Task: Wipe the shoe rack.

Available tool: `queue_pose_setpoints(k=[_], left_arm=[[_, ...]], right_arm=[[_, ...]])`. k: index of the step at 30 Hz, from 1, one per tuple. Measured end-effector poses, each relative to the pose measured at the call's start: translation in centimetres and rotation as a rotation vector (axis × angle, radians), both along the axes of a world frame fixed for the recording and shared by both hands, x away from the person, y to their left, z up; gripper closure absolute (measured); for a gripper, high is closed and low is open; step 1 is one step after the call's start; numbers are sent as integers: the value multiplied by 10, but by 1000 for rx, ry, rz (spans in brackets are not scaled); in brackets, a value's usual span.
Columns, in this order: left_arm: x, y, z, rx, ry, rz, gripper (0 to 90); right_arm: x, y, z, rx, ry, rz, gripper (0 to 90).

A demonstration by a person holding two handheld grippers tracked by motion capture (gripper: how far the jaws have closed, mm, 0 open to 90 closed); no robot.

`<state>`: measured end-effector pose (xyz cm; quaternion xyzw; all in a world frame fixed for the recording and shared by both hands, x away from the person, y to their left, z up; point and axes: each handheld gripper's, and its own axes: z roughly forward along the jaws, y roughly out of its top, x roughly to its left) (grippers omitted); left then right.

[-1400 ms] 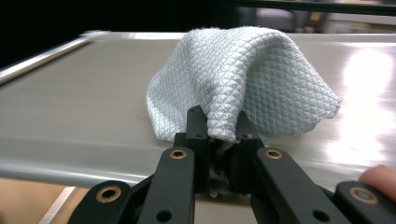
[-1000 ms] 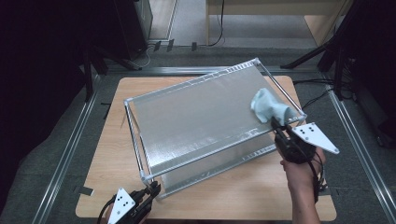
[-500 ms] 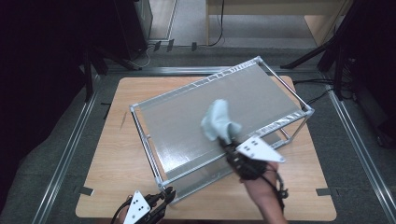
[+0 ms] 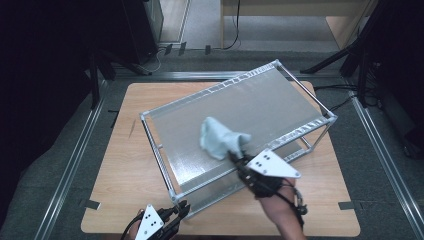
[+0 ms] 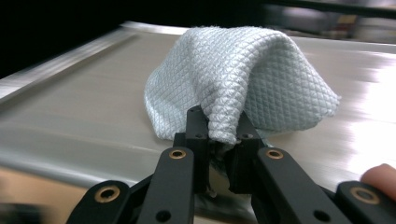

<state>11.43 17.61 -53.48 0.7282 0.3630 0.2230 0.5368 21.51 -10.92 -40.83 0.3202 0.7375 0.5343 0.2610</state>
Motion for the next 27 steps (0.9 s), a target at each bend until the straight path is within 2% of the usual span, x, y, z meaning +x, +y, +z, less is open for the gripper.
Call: queue_pose_setpoints(k=[1, 2, 4, 5, 7, 8, 9, 10, 11, 12, 14, 15, 20, 23, 25, 26, 27], left_arm=[[0, 0, 0, 3, 1, -1, 801], [0, 0, 0, 3, 1, -1, 801], [0, 0, 0, 0, 1, -3, 800], [0, 0, 0, 0, 0, -2, 801], [0, 0, 0, 1, 1, -2, 800], [0, 0, 0, 1, 1, -2, 801], [0, 0, 0, 2, 0, -2, 801], [0, 0, 0, 2, 0, -2, 801], [0, 0, -1, 1, 0, -1, 801], [0, 0, -1, 1, 0, -1, 801], [0, 0, -1, 2, 0, -2, 801], [0, 0, -1, 5, -1, -3, 801], [2, 0, -1, -2, 1, -7, 801], [5, -1, -1, -5, 2, -11, 801], [7, -3, -1, -1, 1, -16, 801], [7, -3, -1, -1, 1, -16, 802], [9, -5, -1, -3, 4, -24, 801]], right_arm=[[10, -25, 1, -4, -2, -85, 819], [10, -25, 1, -4, -2, -85, 819], [19, -53, 3, 46, 27, -151, 820], [26, -79, 3, 79, 33, -229, 820], [31, -103, 3, 122, 33, -289, 819], [31, -103, 3, 122, 33, -289, 819], [33, -122, 3, 154, 19, -341, 817], [33, -122, 3, 154, 19, -341, 817], [34, -137, 3, 172, 19, -400, 814], [34, -137, 3, 172, 19, -400, 814], [33, -147, 3, 171, 15, -447, 816], [32, -153, 1, 171, 22, -453, 815], [30, -148, -3, 146, 31, -444, 818], [23, -126, -4, 130, 58, -363, 822], [18, -109, -6, 110, 56, -333, 823], [18, -109, -6, 110, 56, -333, 823], [12, -92, -7, 105, 64, -282, 823]])
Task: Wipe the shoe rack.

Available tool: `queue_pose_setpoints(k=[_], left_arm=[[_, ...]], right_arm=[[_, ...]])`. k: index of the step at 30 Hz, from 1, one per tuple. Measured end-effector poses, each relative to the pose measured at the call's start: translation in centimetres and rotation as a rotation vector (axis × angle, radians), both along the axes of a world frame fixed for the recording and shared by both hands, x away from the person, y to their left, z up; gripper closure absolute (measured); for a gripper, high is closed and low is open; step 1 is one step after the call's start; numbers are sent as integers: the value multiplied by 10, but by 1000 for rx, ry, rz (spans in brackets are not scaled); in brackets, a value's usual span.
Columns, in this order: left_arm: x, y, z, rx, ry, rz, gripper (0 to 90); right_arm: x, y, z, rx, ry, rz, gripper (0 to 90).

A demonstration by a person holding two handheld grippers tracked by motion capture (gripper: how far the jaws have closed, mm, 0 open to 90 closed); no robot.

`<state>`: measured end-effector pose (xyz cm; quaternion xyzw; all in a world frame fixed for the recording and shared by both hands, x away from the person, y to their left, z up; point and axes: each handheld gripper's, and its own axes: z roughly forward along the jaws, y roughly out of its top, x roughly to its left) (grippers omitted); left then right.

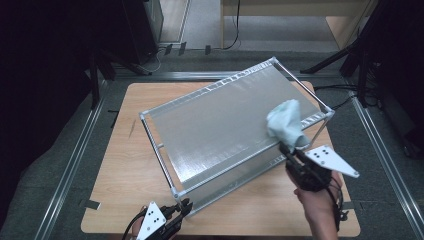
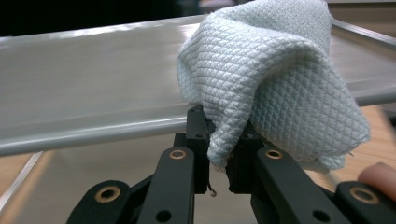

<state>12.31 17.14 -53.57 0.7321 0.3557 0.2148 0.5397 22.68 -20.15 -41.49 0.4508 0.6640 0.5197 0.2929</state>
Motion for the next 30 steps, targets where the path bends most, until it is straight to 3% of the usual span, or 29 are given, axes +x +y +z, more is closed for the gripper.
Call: queue_pose_setpoints(k=[1, 2, 3, 5, 6, 8, 9, 10, 11, 12, 13, 14, 16, 19, 20, 21, 24, 25, 26, 30], left_arm=[[0, 0, 0, 0, 0, 0, 801], [2, -1, 0, 0, 3, -8, 801], [2, -1, 0, 0, 3, -8, 801], [4, -3, 0, 0, 5, -13, 801], [4, -4, 0, -3, 6, -13, 801], [6, -7, 0, 3, 6, -19, 800], [6, -7, 0, 3, 6, -19, 800], [7, -7, 0, 2, 6, -23, 800], [7, -7, 0, 2, 6, -23, 800], [7, -7, 0, 4, 5, -25, 800], [7, -7, 0, 4, 5, -28, 800], [7, -7, 0, 6, 4, -30, 800], [8, -7, 1, 6, 5, -33, 800], [8, -7, 0, 7, 4, -35, 800], [8, -6, 0, 5, 9, -39, 800], [8, -6, 0, 5, 9, -39, 799], [8, -6, 0, 3, 9, -41, 799], [8, -6, 0, 3, 9, -41, 799], [7, -6, 0, 3, 9, -41, 799], [6, -4, -1, -1, 9, -44, 798]], right_arm=[[0, 0, 0, 0, 0, 0, 823], [-8, 18, 0, 3, 7, 53, 823], [-8, 18, 0, 3, 7, 53, 823], [-21, 49, 0, -9, 10, 141, 823], [-21, 49, 0, -9, 10, 141, 823], [-37, 79, 0, -31, 4, 246, 823], [-37, 79, 0, -31, 4, 246, 823], [-47, 95, -1, -43, 0, 318, 822], [-47, 95, -1, -43, 0, 318, 822], [-51, 102, -1, -46, -2, 355, 822], [-55, 107, 0, -43, 3, 396, 821], [-60, 113, -1, -37, 12, 475, 820], [-61, 114, -1, -64, 2, 498, 819], [-57, 107, -1, -68, 3, 478, 818], [-48, 95, -2, -73, 1, 427, 818], [-48, 95, -2, -73, 1, 427, 818], [-28, 61, -4, -46, 11, 304, 819], [-28, 61, -4, -46, 11, 304, 819], [-17, 42, -7, -15, 26, 236, 820], [5, 0, -16, 57, 59, 88, 822]])
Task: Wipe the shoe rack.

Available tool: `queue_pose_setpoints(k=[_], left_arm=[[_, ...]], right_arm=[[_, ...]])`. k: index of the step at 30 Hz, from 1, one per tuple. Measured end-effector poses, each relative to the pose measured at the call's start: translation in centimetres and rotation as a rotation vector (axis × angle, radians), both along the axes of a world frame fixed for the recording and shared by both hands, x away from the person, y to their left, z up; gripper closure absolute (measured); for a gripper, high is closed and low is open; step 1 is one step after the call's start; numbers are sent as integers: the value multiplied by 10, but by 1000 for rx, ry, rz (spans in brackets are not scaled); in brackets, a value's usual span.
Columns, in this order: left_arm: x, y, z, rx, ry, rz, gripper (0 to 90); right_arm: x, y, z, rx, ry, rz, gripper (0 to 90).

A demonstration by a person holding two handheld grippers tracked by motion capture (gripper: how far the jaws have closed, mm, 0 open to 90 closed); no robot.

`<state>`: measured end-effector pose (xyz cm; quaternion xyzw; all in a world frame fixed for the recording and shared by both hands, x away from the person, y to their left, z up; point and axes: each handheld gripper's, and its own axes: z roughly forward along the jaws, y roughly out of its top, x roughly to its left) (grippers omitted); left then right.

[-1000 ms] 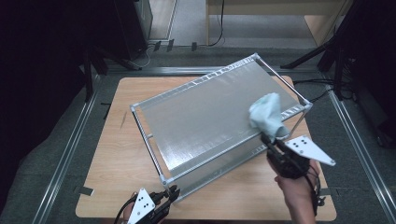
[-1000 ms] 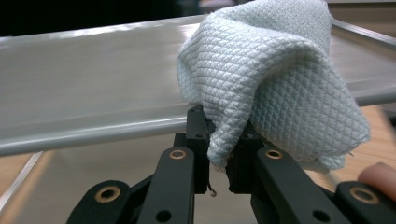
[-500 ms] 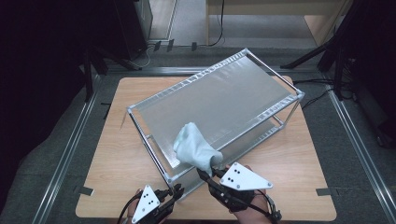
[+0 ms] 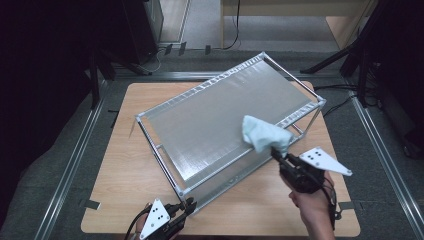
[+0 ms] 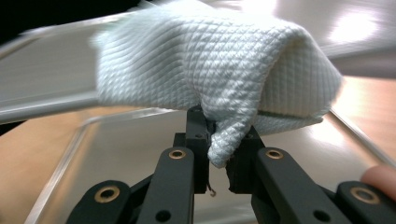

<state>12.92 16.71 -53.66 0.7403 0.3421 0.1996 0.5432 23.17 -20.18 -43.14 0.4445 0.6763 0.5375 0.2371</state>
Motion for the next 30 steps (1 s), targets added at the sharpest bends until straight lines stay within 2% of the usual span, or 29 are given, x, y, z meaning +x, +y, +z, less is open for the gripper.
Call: queue_pose_setpoints(k=[3, 7, 10, 11, 12, 14, 15, 16, 17, 18, 19, 20, 22, 23, 24, 25, 26, 27, 28, 29, 30], left_arm=[[-1, 1, 0, 2, 0, 1, 798], [-1, 2, 0, 5, -4, 1, 799], [-2, 5, -1, 2, 0, 5, 797], [-2, 5, -1, 2, 0, 5, 796], [-2, 7, -1, 4, -2, 9, 797], [-3, 9, -1, 4, -1, 12, 797], [-3, 9, -1, 4, -1, 12, 797], [-3, 11, -1, 6, 0, 17, 797], [-3, 11, -1, 6, 0, 17, 796], [-4, 13, -1, 6, 1, 24, 796], [-4, 13, -1, 6, 1, 24, 796], [-4, 16, -1, 4, 5, 32, 795], [-4, 17, -1, 4, 4, 36, 795], [-4, 17, -1, 4, 4, 36, 794], [-5, 18, -1, 6, 5, 40, 794], [-5, 18, -1, 5, 6, 41, 795], [-5, 19, -1, 4, 7, 42, 794], [-5, 19, -1, 4, 7, 42, 794], [-5, 19, -1, 5, 6, 44, 794], [-5, 19, -1, 5, 6, 44, 794], [-5, 19, -1, 4, 6, 45, 794]], right_arm=[[14, -29, -11, 14, 27, -113, 826], [25, -63, -30, -25, 59, -300, 840], [32, -79, -45, -59, 101, -369, 842], [32, -79, -45, -59, 101, -369, 842], [36, -82, -55, -82, 129, -362, 840], [42, -80, -63, -99, 155, -333, 837], [42, -80, -63, -99, 155, -333, 837], [48, -73, -74, -160, 200, -284, 814], [48, -73, -74, -160, 200, -284, 814], [53, -66, -84, -222, 257, -203, 745], [53, -66, -84, -222, 257, -203, 745], [55, -61, -93, -276, 312, -128, 631], [55, -58, -96, -297, 343, -72, 532], [55, -58, -96, -297, 343, -72, 532], [55, -59, -96, -300, 346, -70, 494], [54, -60, -94, -284, 339, -74, 450], [53, -62, -91, -244, 315, -47, 389], [53, -62, -91, -244, 315, -47, 389], [50, -59, -85, -199, 270, -22, 325], [50, -59, -85, -199, 270, -22, 325], [47, -53, -80, -210, 204, -62, 310]])
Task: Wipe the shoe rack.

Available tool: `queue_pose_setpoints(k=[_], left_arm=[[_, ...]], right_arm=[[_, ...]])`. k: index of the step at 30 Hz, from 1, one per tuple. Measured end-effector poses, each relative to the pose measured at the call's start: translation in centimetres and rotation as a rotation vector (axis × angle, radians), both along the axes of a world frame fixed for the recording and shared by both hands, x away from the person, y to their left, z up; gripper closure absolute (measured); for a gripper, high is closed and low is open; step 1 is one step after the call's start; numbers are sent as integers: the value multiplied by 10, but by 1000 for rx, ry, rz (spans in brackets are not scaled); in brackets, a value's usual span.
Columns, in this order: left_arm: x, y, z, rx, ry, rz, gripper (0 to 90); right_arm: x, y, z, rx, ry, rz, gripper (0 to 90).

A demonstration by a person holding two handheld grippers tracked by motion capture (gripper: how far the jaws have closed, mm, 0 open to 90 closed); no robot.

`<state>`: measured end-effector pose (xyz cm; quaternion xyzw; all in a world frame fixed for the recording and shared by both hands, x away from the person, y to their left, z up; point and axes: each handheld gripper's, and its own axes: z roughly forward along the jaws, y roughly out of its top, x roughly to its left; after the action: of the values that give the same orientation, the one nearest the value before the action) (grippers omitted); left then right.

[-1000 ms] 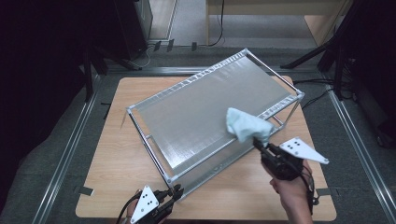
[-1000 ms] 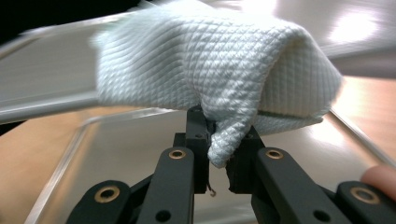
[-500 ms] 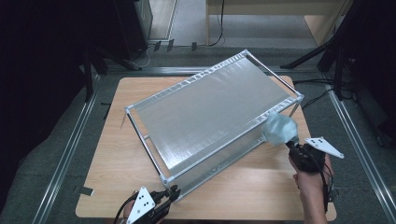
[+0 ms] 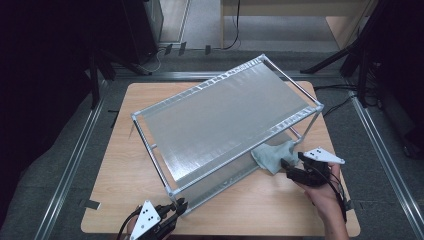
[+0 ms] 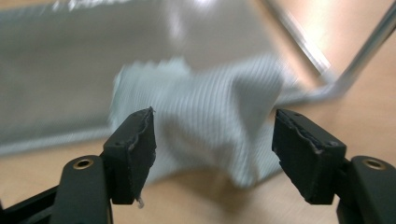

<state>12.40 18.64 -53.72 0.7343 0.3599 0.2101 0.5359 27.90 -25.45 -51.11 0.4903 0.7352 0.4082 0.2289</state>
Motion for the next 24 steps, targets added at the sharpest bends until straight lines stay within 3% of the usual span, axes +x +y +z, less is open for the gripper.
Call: queue_pose_setpoints(k=[1, 4, 5, 7, 8, 9, 10, 11, 12, 17, 18, 19, 20, 23, 24], left_arm=[[0, 0, 0, 0, 0, 0, 795], [0, 0, 0, 0, 1, 4, 793], [0, 0, 0, 0, 1, 4, 793], [-1, 1, 0, -1, 2, 7, 793], [-1, 1, 0, 0, 3, 8, 793], [-1, 1, 0, 0, 3, 8, 793], [-1, 2, 0, 0, 2, 11, 793], [-1, 2, 0, 0, 2, 11, 793], [-1, 3, 0, 0, 3, 12, 793], [-2, 4, 0, 2, 3, 15, 793], [-2, 4, -1, 1, 3, 16, 794], [-2, 4, -1, 1, 3, 16, 793], [-2, 5, -1, 0, 4, 17, 793], [-3, 6, -1, 0, 4, 20, 793], [-3, 6, -2, -6, 4, 25, 793]], right_arm=[[0, 0, 0, 0, 0, 0, 310], [-3, 16, 9, 37, -121, -97, 316], [-3, 22, 9, 37, -123, -88, 315], [-2, 28, 7, 29, -109, -65, 312], [0, 39, -1, 3, -57, -34, 301], [0, 39, -1, 3, -57, -34, 301], [5, 48, -13, -17, 25, -27, 298], [5, 48, -13, -17, 25, -27, 298], [9, 53, -24, -47, 71, -49, 303], [14, 57, -34, -118, 100, -90, 368], [13, 58, -35, -141, 100, -82, 456], [13, 58, -35, -141, 100, -82, 456], [12, 57, -33, -134, 106, -70, 639], [12, 55, -31, -148, 104, -65, 710], [15, 48, -27, -125, 89, -84, 738]])
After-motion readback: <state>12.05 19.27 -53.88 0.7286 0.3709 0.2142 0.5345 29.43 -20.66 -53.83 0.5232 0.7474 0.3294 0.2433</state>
